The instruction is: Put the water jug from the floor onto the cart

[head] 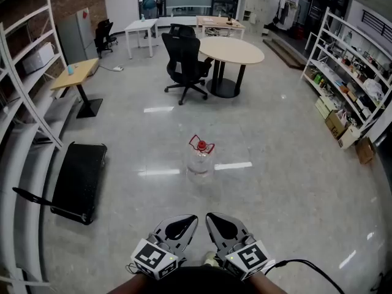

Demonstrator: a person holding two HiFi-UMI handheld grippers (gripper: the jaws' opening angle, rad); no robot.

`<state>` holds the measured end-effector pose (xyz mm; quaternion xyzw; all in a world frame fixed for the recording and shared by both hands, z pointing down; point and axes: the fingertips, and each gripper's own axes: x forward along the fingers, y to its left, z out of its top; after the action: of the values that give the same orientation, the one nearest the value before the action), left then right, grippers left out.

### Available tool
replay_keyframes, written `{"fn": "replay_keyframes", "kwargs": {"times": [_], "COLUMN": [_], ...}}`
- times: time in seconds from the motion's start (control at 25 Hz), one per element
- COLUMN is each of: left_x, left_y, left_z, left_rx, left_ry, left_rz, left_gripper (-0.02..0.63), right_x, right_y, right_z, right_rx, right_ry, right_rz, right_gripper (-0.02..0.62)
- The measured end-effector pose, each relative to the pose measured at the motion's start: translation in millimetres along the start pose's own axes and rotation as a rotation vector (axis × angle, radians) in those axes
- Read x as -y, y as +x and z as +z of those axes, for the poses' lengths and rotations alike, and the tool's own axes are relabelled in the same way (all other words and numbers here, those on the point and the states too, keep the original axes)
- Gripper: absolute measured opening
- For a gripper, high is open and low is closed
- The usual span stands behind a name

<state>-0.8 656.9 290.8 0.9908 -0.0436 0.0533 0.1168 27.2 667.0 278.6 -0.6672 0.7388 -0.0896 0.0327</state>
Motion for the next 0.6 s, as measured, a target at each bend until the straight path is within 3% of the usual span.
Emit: {"fn": "replay_keyframes", "kwargs": {"times": [0.6], "left_x": [4.1], "left_y": [15.4], "left_z": [-8.5], "left_rx": [-0.011], "left_ry": [-0.016], "left_rz": [0.01], "left_gripper": [0.005], "right_x": [11.1], "right_y": [-4.7], "right_z": [-0.3], "right_rx": [0.018], "right_ry": [-0.013], "right_rz": [0.013], "right_gripper": [0.002]}}
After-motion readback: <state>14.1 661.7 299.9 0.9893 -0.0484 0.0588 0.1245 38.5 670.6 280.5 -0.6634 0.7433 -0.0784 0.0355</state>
